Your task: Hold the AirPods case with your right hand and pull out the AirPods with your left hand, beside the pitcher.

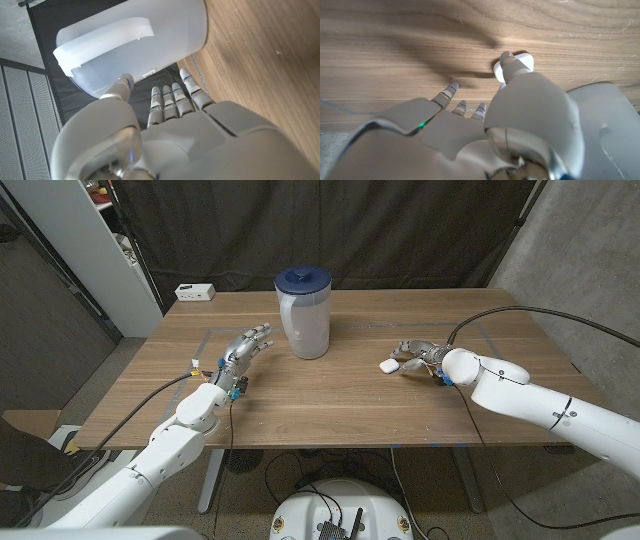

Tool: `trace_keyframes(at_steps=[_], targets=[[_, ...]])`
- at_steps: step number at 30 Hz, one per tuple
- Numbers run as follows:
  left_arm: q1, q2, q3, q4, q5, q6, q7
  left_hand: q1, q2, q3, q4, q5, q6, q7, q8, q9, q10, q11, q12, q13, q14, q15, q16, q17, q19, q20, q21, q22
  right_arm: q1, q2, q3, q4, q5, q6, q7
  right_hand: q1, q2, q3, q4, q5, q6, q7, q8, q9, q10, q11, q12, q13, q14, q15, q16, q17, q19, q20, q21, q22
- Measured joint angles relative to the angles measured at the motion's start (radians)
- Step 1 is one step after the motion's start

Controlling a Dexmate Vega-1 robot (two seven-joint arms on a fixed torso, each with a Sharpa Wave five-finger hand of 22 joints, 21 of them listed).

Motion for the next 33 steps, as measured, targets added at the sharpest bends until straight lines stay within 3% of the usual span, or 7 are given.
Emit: trace_keyframes(at_steps=[16,33], targets=[[0.017,0.001,-0.003,-0.013,0.002,-0.001,0.009,0.000,0.000,0.000,0.000,0.000,0.005,-0.006,0.000,0.005,0.000,0.000,0.003,0.005,0.000,0.000,0.000,0.000,0.000,0.000,-0.008,0.000,0.048,0.011,-0.039,0.016,-0.073,0.000,0.095,0.014,0.014,0.017,0.001,0.019,0.005,0.001,-0.013,-0.010,0.003,0.003,0.000,0.005,0.000,0.000,0.000,0.000,-0.004,-0.004,0.000,0.000],[0.036,-0.008,-0.005,-0.016,0.001,-0.017,0.013,0.000,0.000,0.005,-0.004,0.000,0.016,-0.005,0.000,0.005,0.009,-0.009,0.007,0.009,0.004,-0.004,0.004,0.000,0.000,0.000,-0.015,0.000,0.019,0.008,-0.007,0.011,-0.096,0.098,0.093,0.045,0.034,0.030,-0.001,0.019,0.035,0.000,-0.023,-0.013,0.032,-0.014,0.000,0.009,0.007,0.000,0.013,0.005,0.006,-0.013,0.000,0.000]])
